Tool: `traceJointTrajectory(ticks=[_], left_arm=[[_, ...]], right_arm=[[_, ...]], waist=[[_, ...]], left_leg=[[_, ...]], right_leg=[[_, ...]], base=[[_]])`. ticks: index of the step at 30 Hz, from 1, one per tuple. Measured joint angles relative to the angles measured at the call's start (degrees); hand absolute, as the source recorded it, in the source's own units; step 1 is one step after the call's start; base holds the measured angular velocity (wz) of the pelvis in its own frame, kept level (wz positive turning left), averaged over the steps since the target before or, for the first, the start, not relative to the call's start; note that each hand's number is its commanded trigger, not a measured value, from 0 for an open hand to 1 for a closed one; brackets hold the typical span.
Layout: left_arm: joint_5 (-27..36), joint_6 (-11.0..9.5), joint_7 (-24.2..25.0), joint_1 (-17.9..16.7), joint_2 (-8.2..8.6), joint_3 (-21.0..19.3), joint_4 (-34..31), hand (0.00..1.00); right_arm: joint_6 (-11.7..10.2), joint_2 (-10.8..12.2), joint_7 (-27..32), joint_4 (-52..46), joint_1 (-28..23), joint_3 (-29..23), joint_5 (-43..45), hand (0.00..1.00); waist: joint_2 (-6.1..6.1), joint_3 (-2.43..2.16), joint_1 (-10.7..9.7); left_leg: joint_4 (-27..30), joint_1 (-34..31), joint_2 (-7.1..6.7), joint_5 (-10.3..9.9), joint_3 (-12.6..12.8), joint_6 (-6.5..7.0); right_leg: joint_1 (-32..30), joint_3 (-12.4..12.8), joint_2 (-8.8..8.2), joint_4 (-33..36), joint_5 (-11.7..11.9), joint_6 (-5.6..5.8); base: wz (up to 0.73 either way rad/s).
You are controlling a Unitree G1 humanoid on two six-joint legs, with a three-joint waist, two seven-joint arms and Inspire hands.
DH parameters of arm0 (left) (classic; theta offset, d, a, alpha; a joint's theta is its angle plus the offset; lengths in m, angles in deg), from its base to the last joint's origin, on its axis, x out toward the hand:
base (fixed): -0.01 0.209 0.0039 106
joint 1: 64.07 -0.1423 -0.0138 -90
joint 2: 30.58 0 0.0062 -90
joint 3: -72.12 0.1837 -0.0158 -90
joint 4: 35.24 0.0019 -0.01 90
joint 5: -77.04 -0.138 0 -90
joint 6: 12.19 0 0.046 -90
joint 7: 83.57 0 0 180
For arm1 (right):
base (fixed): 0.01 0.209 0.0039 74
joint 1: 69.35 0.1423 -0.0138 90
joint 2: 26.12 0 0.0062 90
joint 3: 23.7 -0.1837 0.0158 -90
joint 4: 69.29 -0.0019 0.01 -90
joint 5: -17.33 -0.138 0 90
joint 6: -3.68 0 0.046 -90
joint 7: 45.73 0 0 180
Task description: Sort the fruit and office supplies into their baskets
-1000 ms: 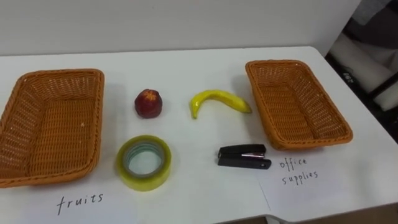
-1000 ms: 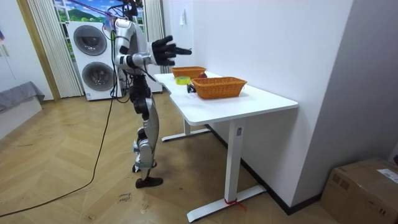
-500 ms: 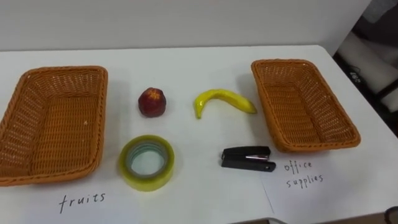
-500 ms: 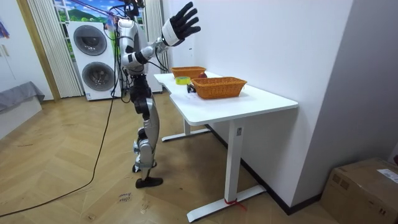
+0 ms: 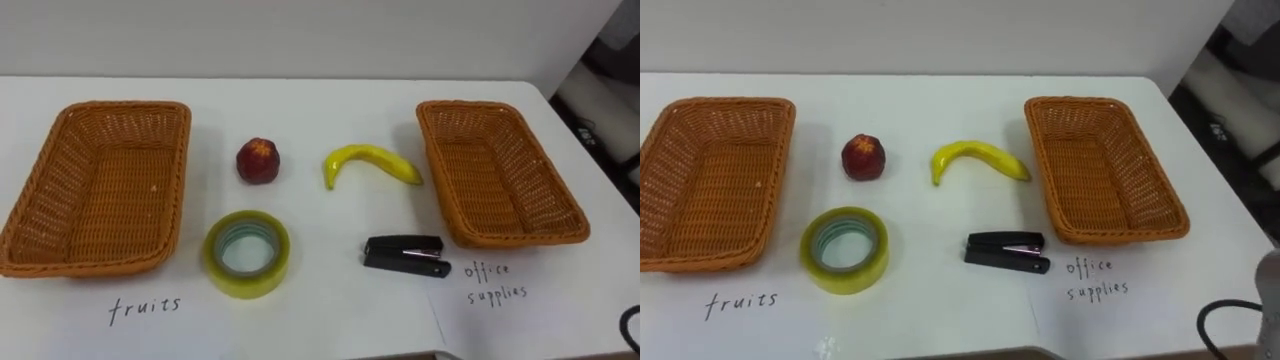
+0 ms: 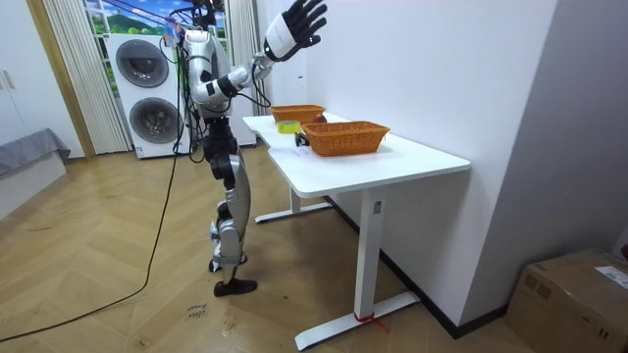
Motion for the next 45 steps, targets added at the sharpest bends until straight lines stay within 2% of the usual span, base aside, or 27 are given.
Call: traceJointTrajectory(ticks=[4,9,16,21,27,30,34,40,45], left_arm=[[0.02,0.15,0.00,0.13,0.10,-0.02,-0.08,0.00],[0.01,0.25,0.18,0.24,0.23,0.83,-0.64,0.00],[0.02,0.82,0.70,0.45,0.26,0.81,-0.65,0.00],[0.03,0.84,1.68,0.41,0.37,1.16,-0.59,0.00],[0.06,0.87,1.69,2.23,0.09,1.24,-0.59,0.00],[0.06,1.04,1.70,2.54,0.13,1.51,-0.59,0.00],[0.08,1.21,1.69,2.53,0.02,2.53,-0.40,0.00],[0.09,0.77,1.82,2.59,-0.18,4.27,-0.33,0.00],[0.09,0.62,1.82,3.16,-0.38,4.22,0.45,0.00]], right_arm=[[0.02,0.00,-3.51,-0.01,0.00,2.67,2.18,0.00],[0.32,0.00,-9.32,-0.25,0.57,6.42,8.11,0.00],[1.52,0.02,-15.94,-0.41,0.85,8.23,11.04,0.00],[1.52,0.03,-19.89,-0.38,0.89,10.03,11.42,0.00],[1.60,0.05,-25.70,2.28,0.97,10.57,11.07,0.00],[3.44,0.06,-28.32,3.17,0.96,11.28,11.06,0.00],[3.84,0.90,-31.65,3.16,0.96,13.24,12.42,0.00],[3.84,1.32,-36.59,3.20,0.96,16.26,15.38,0.00],[3.84,1.32,-40.60,3.19,0.96,17.54,18.97,0.00]], waist=[[0.67,0.08,-0.19],[0.74,-0.03,0.05],[-0.67,-0.45,1.26],[-1.57,-0.14,1.61],[-1.15,-0.13,2.71],[-0.65,-0.15,2.75],[0.12,-0.19,2.65],[0.27,-0.15,2.70],[0.19,-0.14,2.84]], left_leg=[[-0.03,-0.06,0.08,-0.01,-0.83,0.01],[-0.09,-0.08,-0.01,0.00,-0.70,0.00],[0.11,-0.05,0.01,0.01,-0.78,-0.01],[0.30,-0.03,0.08,0.01,-0.93,-0.01],[0.35,-0.04,0.13,-0.01,-0.98,0.01],[0.34,-0.16,0.13,-0.01,-1.01,0.01],[0.31,-0.28,0.12,-0.01,-1.06,0.01],[0.26,-0.43,0.12,-0.01,-1.34,0.00],[-0.01,-0.45,0.12,-0.01,-1.34,0.00]], right_leg=[[0.37,-1.48,-0.27,-0.12,0.02,0.05],[0.34,-1.46,-0.21,-0.27,0.01,0.04],[0.46,-1.46,-0.25,-0.40,0.01,0.04],[0.59,-1.52,-0.39,-0.41,0.02,0.04],[0.68,-1.70,-0.59,-0.25,0.07,0.01],[0.61,-1.77,-0.59,-0.23,0.08,0.00],[0.64,-2.09,-0.36,-0.24,0.08,-0.01],[0.67,-2.55,-0.32,-0.25,0.08,-0.01],[0.70,-2.71,-0.37,-0.24,0.09,0.00]], base=[[0.12],[0.01],[0.00],[0.00],[0.00],[0.00],[0.01],[0.04],[0.00]])
